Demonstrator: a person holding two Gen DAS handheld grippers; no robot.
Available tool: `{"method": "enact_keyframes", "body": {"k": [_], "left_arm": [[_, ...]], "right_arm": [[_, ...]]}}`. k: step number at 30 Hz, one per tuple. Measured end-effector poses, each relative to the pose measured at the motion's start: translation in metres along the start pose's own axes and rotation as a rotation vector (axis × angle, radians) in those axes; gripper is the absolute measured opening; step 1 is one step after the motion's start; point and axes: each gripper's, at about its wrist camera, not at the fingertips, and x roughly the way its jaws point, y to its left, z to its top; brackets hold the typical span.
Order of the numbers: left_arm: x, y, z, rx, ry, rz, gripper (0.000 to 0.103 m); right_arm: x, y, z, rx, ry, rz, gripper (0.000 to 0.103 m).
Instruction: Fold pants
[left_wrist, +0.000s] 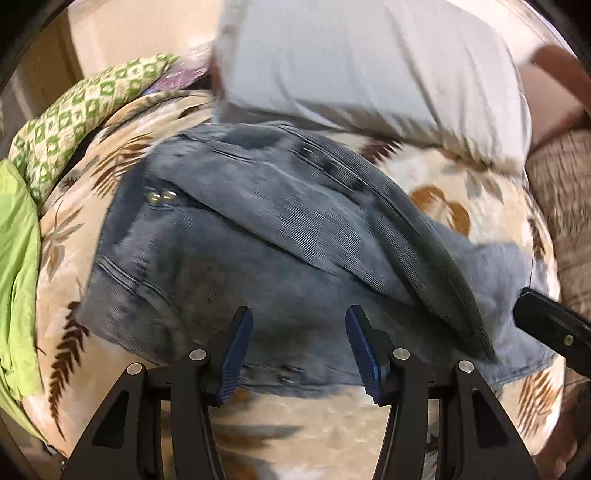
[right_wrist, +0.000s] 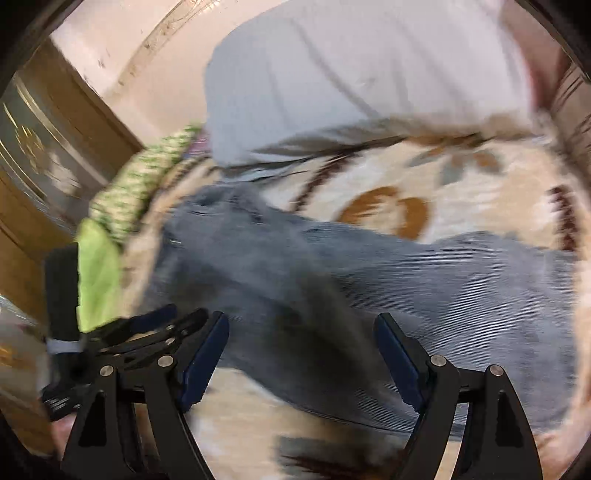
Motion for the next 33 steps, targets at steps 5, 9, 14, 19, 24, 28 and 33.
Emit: {"method": "enact_keyframes", "body": {"k": [5, 9, 14, 19, 24, 28, 33], "left_arm": [[0.007, 0.052, 0.042, -0.033, 0.008, -0.013, 0.055], [0.035, 0.104, 0.042, -0.169, 0.041, -0.063, 0.054], [0.056, 0.141, 0.052, -0.244, 0.074, -0.051, 0.052], [0.045, 0.157, 0.054, -0.289, 0.037, -0.132, 0.053], [0.018, 0.178, 0.047, -0.318, -0.038, -0.204, 0.054], [0.002, 0.209, 0.028, -0.407, -0.075, -0.255, 0.060], [0.003, 0.232, -0.008, -0.530, -0.037, -0.282, 0.065]], "right_arm": [[0.068, 0.013, 0.064, 0.019, 0.094, 0.069, 0.082], [0.132, 0.022, 0.112, 0.042, 0.148, 0.059, 0.082], [0.194, 0.033, 0.147, 0.047, 0.217, 0.059, 0.071], [0.195, 0.066, 0.126, -0.031, 0.235, 0.028, 0.009], [0.124, 0.142, 0.071, -0.272, 0.094, 0.024, 0.009], [0.114, 0.172, 0.015, -0.388, 0.079, 0.007, 0.009], [0.154, 0.174, -0.038, -0.369, 0.169, 0.032, 0.027]]}}
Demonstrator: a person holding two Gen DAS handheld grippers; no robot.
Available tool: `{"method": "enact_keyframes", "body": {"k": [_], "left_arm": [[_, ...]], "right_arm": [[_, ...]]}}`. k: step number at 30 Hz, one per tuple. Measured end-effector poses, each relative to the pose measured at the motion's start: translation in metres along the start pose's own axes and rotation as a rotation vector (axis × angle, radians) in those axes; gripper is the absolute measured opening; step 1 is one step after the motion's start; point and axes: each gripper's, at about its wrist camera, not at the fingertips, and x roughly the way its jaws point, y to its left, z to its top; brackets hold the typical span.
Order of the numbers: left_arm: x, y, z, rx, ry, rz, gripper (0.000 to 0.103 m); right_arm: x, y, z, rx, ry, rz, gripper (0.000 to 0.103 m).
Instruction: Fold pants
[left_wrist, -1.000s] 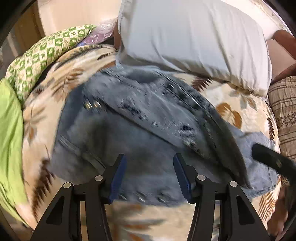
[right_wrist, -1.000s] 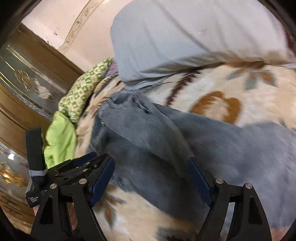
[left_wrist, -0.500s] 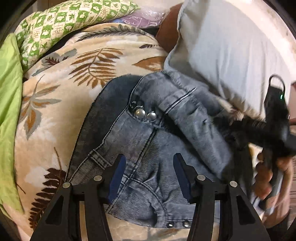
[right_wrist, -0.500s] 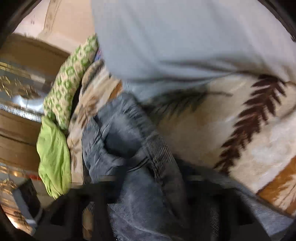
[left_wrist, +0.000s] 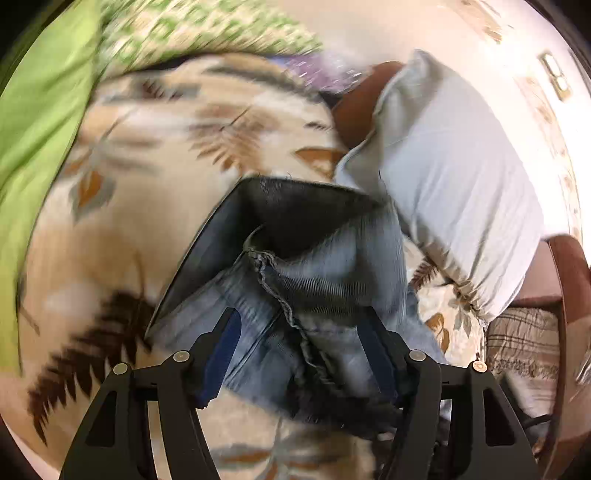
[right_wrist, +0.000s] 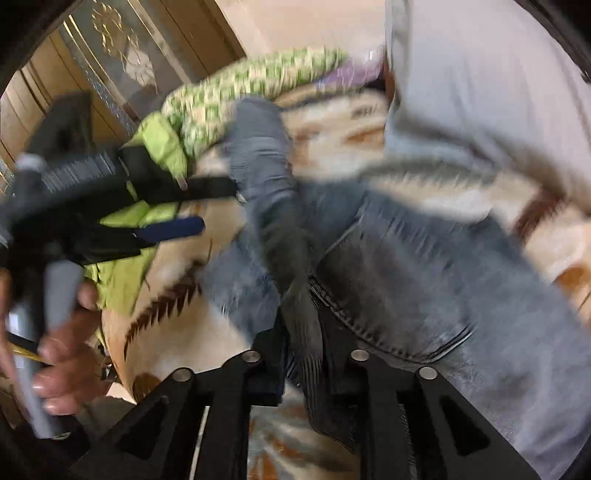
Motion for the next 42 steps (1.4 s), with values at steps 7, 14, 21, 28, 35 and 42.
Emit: {"method": "enact_keyframes", "body": {"k": [7, 14, 21, 28, 35, 42], "left_arm": [[-0.018, 0.033, -0.035, -0.089, -0.017, 0.024, 0.065], [-0.049, 0.020, -0.074, -0.058, -0.101, 0.051, 0.065], [0.021, 0.008, -0.058, -0.004, 0.057, 0.311, 0.044], [0.025, -0.004, -0.074, 0.049, 0.005, 0.366, 0.044], [0.011, -0.013, -0.093, 0.079, -0.036, 0.368, 0.034], [-0.003, -0.029, -0.110, 0.159, -0.074, 0.377, 0.047]], "right_arm": [[0.002, 0.011, -0.029, 0.081, -0.031, 0.060, 0.072], [-0.003, 0.004, -0.037, 0.183, -0.018, 0.085, 0.073], [-0.116, -0.043, -0.101, 0.281, -0.126, -0.012, 0.074], [-0.231, -0.185, -0.166, 0.653, -0.239, -0.258, 0.075], [-0.258, -0.290, -0.216, 0.881, -0.272, -0.343, 0.058], [-0.252, -0.278, -0.204, 0.792, -0.271, -0.376, 0.055]]}}
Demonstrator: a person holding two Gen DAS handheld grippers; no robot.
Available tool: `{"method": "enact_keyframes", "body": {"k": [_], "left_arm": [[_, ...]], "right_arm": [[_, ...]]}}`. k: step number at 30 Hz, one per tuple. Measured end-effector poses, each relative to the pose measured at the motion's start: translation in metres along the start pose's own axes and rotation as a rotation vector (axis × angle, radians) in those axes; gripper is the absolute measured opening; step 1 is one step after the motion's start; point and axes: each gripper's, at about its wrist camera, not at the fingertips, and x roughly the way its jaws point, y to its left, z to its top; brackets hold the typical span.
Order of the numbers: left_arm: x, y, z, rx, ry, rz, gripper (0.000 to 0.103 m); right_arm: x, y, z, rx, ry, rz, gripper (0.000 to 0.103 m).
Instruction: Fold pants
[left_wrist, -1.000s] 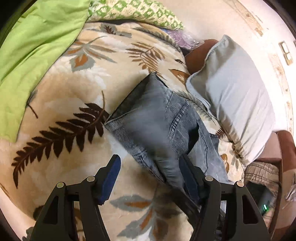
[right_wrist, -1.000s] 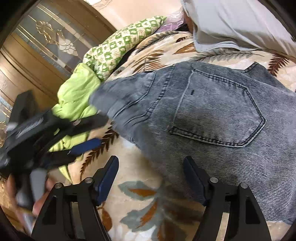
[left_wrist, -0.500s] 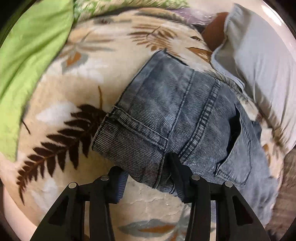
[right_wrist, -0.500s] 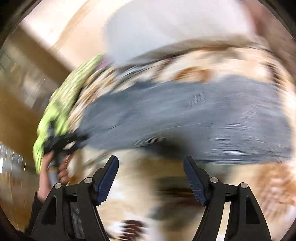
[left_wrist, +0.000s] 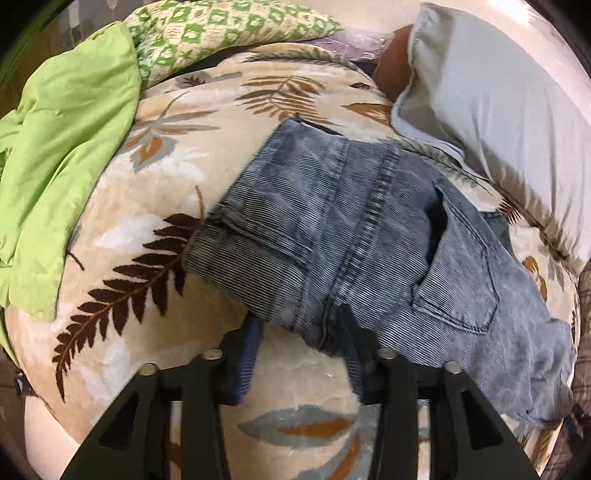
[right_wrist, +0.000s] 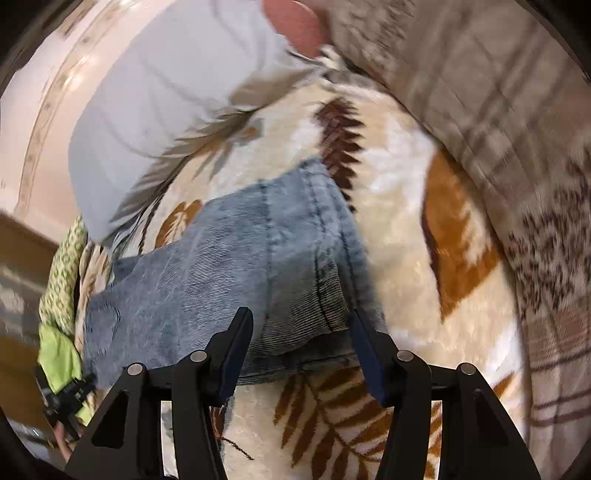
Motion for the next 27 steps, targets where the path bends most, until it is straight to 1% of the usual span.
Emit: {"method": "enact_keyframes", "body": {"k": [3, 5, 7, 8, 9, 12, 14, 15, 16, 19, 22, 24, 27], "left_arm": [[0.008, -0.001, -0.001, 0.004, 0.039, -0.016, 0.047], [0.013, 0.000, -0.001, -0.009, 0.056, -0.017, 0.047], [0.017, -0.001, 0.000, -0.019, 0.064, -0.021, 0.044], [0.017, -0.002, 0.000, -0.019, 0.063, -0.030, 0.039], [0.017, -0.004, 0.000, -0.013, 0.059, -0.033, 0.035], [0.017, -0.012, -0.002, 0.025, 0.042, -0.005, 0.031], [0.017, -0.014, -0.003, 0.034, 0.035, -0.001, 0.029], [0.018, -0.013, -0.002, 0.034, 0.035, -0.003, 0.028], [0.018, -0.014, -0.003, 0.033, 0.035, -0.005, 0.028], [0.020, -0.012, -0.002, 0.027, 0.040, -0.008, 0.028], [0.021, -0.013, -0.002, 0.035, 0.040, -0.001, 0.028], [0.022, -0.016, -0.002, 0.050, 0.038, 0.011, 0.028], [0.023, -0.019, -0.002, 0.063, 0.032, 0.025, 0.028]], "right_arm": [[-0.009, -0.012, -0.003, 0.057, -0.011, 0.062, 0.055], [-0.013, -0.017, -0.003, 0.069, -0.014, 0.078, 0.055], [-0.014, -0.019, -0.002, 0.084, -0.015, 0.099, 0.056], [-0.014, -0.020, -0.001, 0.090, -0.016, 0.109, 0.056], [-0.013, -0.020, 0.000, 0.093, -0.017, 0.111, 0.055], [-0.006, -0.021, 0.001, 0.094, 0.003, 0.063, 0.054], [0.000, -0.022, 0.001, 0.088, 0.021, 0.040, 0.046], [0.002, -0.025, 0.003, 0.092, 0.022, 0.005, 0.043], [0.003, -0.028, 0.004, 0.102, 0.025, 0.000, 0.040], [0.012, -0.032, 0.004, 0.124, 0.061, 0.018, 0.040], [0.023, -0.022, 0.002, 0.069, 0.101, -0.041, 0.039], [0.025, -0.015, 0.001, 0.034, 0.093, -0.110, 0.019], [0.015, -0.017, 0.001, 0.043, 0.061, -0.108, 0.014]]}}
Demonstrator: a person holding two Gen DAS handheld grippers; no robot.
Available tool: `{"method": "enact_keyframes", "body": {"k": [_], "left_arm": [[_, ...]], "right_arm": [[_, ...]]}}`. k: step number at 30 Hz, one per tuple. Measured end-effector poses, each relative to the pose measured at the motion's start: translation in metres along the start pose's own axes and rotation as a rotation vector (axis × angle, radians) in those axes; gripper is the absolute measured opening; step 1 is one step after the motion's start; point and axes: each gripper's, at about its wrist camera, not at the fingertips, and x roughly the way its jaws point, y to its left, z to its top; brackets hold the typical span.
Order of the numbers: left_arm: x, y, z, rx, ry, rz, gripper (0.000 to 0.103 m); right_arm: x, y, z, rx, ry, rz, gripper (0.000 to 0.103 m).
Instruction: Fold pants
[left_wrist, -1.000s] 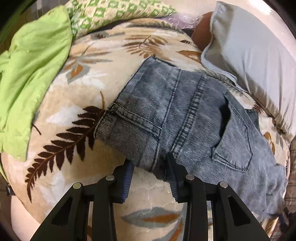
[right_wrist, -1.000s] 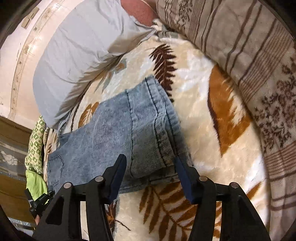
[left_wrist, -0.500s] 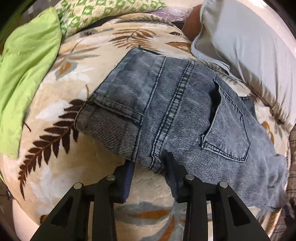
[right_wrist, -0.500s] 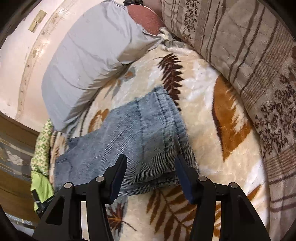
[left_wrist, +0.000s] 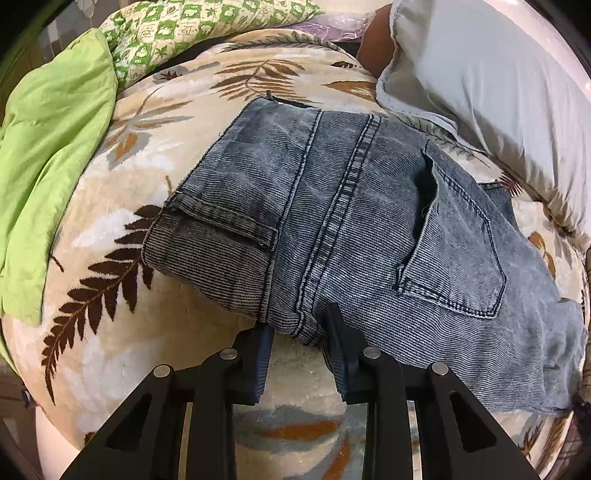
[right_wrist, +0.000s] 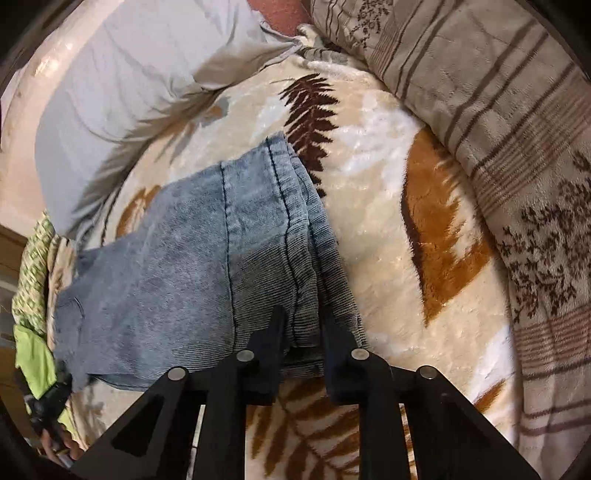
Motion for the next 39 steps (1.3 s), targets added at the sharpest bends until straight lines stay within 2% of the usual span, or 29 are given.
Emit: {"method": "enact_keyframes", "body": {"k": [4, 6, 8, 9, 12, 13, 14, 15, 18, 20, 25, 29, 32, 37, 39], "left_arm": [[-0.001, -0.005, -0.003, 0.033, -0.022, 0.032, 0.028], [-0.002, -0.010, -0.005, 0.059, -0.037, 0.060, 0.030], [-0.004, -0.019, -0.009, 0.104, -0.059, 0.098, 0.030], [-0.005, -0.023, -0.010, 0.130, -0.069, 0.118, 0.030], [-0.023, -0.036, -0.022, 0.203, -0.133, 0.165, 0.031], [-0.034, -0.041, -0.029, 0.222, -0.171, 0.156, 0.034], [-0.046, -0.048, -0.039, 0.249, -0.210, 0.141, 0.043], [-0.057, -0.057, -0.050, 0.281, -0.241, 0.123, 0.053], [-0.087, -0.097, -0.083, 0.400, -0.332, 0.081, 0.065], [-0.097, -0.135, -0.103, 0.505, -0.346, 0.026, 0.066], [-0.101, -0.247, -0.155, 0.813, -0.322, -0.129, 0.066], [-0.082, -0.303, -0.179, 0.963, -0.264, -0.196, 0.066], [-0.064, -0.334, -0.191, 1.050, -0.211, -0.204, 0.065], [-0.045, -0.365, -0.202, 1.166, -0.172, -0.250, 0.064], [-0.035, -0.376, -0.208, 1.203, -0.169, -0.240, 0.058]], "right_arm": [[-0.040, -0.013, -0.003, 0.026, -0.113, -0.016, 0.013], [-0.028, -0.018, -0.004, 0.032, -0.065, -0.028, 0.013], [-0.005, -0.015, -0.004, -0.005, 0.010, -0.089, 0.016], [-0.002, -0.017, -0.003, 0.005, 0.016, -0.084, 0.017], [-0.023, -0.029, 0.001, 0.094, -0.084, 0.031, 0.034], [-0.032, -0.034, 0.000, 0.120, -0.126, 0.063, 0.056], [-0.039, -0.037, -0.001, 0.143, -0.161, 0.081, 0.075], [-0.046, -0.040, -0.002, 0.164, -0.189, 0.096, 0.077], [-0.048, -0.041, -0.002, 0.176, -0.181, 0.154, 0.077], [-0.047, -0.038, -0.003, 0.160, -0.163, 0.170, 0.077], [-0.048, -0.023, -0.003, 0.102, -0.166, 0.145, 0.077], [-0.053, -0.031, 0.000, 0.093, -0.159, 0.144, 0.077], [-0.053, -0.039, 0.001, 0.098, -0.145, 0.118, 0.077], [-0.045, -0.066, 0.008, 0.199, -0.106, 0.201, 0.077], [-0.044, -0.075, 0.010, 0.231, -0.107, 0.206, 0.076]]}}
